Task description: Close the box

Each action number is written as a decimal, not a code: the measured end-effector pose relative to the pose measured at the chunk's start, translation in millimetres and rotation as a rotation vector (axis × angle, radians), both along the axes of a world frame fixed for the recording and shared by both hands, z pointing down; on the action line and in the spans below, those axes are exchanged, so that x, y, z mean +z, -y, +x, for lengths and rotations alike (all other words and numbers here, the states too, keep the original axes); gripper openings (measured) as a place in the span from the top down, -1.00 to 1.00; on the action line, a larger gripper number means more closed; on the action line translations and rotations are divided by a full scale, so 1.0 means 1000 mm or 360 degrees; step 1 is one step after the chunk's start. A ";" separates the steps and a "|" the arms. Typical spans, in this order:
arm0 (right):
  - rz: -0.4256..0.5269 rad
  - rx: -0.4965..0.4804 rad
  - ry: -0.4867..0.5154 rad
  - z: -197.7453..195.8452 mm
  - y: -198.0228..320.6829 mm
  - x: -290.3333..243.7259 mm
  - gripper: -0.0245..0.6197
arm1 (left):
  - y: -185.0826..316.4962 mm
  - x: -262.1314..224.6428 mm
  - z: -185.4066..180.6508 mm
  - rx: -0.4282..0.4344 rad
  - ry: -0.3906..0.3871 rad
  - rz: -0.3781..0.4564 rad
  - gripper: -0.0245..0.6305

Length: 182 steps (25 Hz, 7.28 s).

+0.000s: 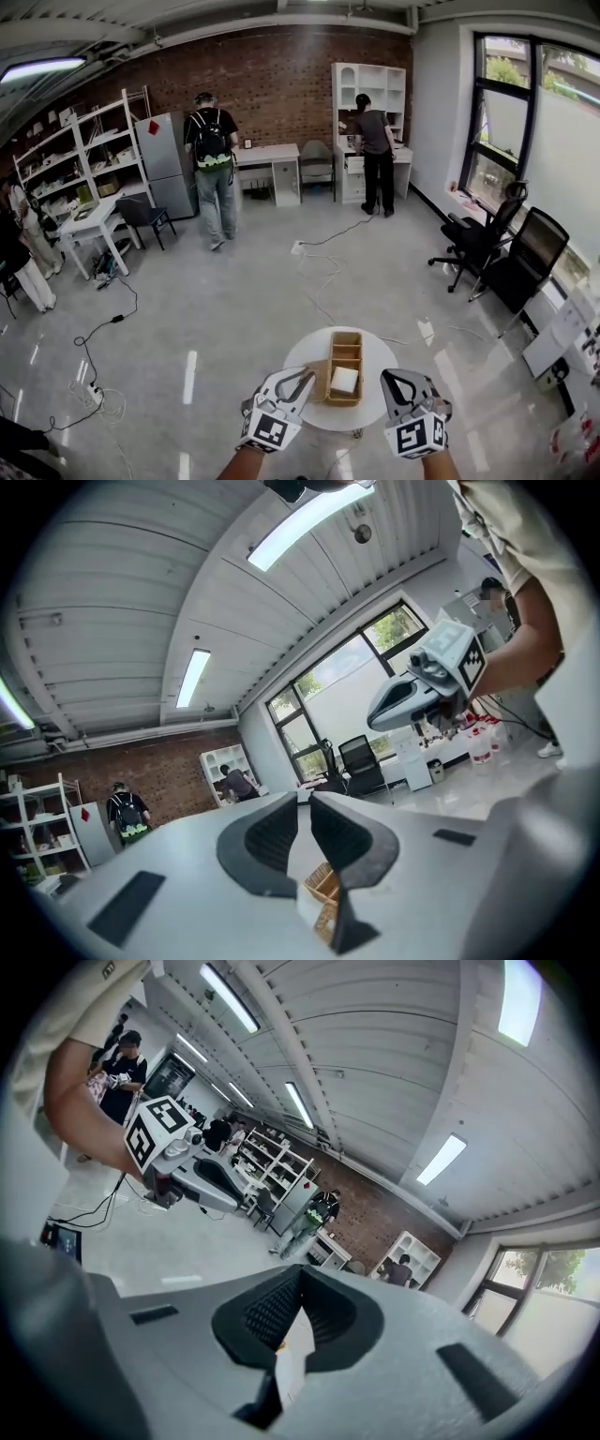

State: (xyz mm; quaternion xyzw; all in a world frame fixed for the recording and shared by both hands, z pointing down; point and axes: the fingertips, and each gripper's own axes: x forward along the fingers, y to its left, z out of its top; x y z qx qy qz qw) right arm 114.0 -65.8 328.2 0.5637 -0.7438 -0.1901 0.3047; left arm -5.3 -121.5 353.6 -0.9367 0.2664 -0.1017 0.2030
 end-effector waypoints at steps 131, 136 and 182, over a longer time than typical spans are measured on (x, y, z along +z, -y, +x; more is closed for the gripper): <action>-0.0743 -0.0301 -0.0026 0.065 0.204 0.329 0.94 | 0.123 0.419 0.021 -0.0826 -0.0660 -0.1713 0.75; -0.0747 -0.0283 -0.0011 0.072 0.198 0.329 0.94 | 0.118 0.411 0.032 -0.0775 -0.0398 -0.1546 0.75; -0.0593 -0.0075 0.0093 0.128 0.160 0.239 0.94 | 0.061 0.336 0.147 0.0118 0.0751 -0.1127 0.74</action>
